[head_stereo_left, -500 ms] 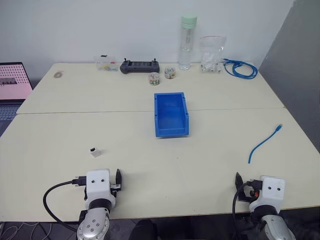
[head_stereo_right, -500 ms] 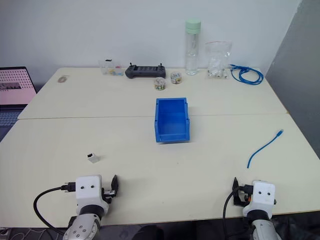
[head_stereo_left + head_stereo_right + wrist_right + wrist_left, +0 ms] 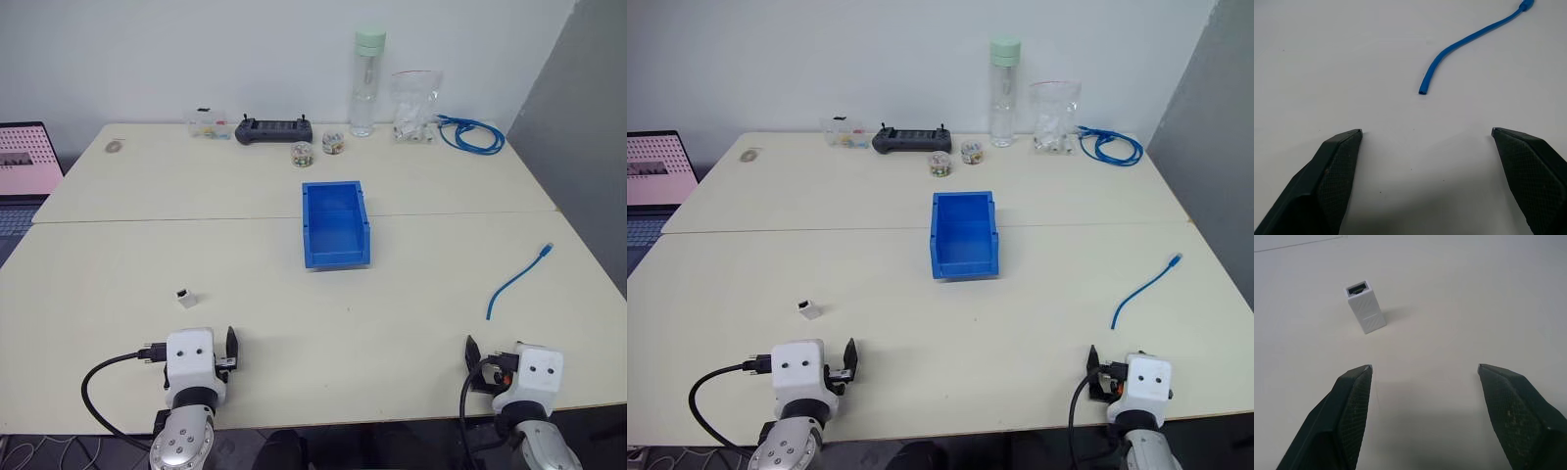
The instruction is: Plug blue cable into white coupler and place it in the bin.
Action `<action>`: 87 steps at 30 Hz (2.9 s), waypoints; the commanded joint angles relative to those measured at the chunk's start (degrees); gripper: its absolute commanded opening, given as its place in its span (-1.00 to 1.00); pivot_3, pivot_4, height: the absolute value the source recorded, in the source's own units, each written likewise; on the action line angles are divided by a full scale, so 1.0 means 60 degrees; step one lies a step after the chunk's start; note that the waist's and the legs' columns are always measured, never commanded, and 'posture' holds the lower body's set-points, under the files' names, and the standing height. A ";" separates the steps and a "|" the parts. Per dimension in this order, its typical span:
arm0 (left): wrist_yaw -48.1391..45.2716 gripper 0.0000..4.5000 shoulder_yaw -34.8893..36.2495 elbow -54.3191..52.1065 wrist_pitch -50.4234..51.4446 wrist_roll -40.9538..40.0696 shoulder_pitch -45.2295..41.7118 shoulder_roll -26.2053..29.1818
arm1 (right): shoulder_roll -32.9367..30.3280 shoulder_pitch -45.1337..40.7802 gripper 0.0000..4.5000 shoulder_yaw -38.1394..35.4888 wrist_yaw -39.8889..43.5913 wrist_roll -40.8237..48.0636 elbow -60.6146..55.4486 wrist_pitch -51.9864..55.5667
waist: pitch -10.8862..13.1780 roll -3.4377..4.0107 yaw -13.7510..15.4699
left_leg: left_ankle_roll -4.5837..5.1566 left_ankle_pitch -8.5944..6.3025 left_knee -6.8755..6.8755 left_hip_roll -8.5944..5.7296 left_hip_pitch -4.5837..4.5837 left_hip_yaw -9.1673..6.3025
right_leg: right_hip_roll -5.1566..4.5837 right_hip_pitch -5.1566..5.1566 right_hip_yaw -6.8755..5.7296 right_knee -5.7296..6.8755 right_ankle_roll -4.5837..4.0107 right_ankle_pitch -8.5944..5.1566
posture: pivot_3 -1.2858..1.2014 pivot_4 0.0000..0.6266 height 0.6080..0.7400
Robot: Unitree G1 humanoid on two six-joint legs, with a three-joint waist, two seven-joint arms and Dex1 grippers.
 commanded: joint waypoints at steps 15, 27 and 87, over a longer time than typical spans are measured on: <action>-0.0417 0.61 -0.0233 -0.0206 0.0259 -0.0164 -0.0331 0.0140 | 0.0206 0.0525 1.00 0.0023 -0.0494 -0.0517 -0.0921 0.0224 | 0.0003 0.0007 0.0009 | 0.0000 0.0000 -0.0001 0.0000 0.0000 -0.0005 | 0.0000 -0.0001 -0.0005 0.0007 0.0000 -0.0001 | 0.03 -0.52 1.00; -0.6718 0.61 -0.1070 0.2973 0.0237 -0.3270 -0.7363 0.3101 | -0.0687 -0.3306 1.00 -0.1377 -0.1117 -0.0462 -0.2669 0.4367 | 0.0088 -0.0010 0.0193 | -0.0065 0.0053 0.0044 0.0000 0.0031 -0.0047 | 0.0025 -0.0006 -0.0033 0.0156 -0.0019 -0.0007 | 0.03 -0.52 1.00; -1.0942 0.60 -0.3571 0.8131 -0.1494 -0.2566 -1.2265 0.1709 | -0.4048 -1.1016 -1.00 -0.2233 -0.0758 0.0504 1.2129 0.1665 | 0.0181 0.0036 0.0042 | -0.0015 0.0083 0.0161 -0.0025 -0.0013 -0.0020 | 0.0056 -0.0038 0.0001 0.0263 -0.0027 0.0049 | 0.03 -0.52 1.00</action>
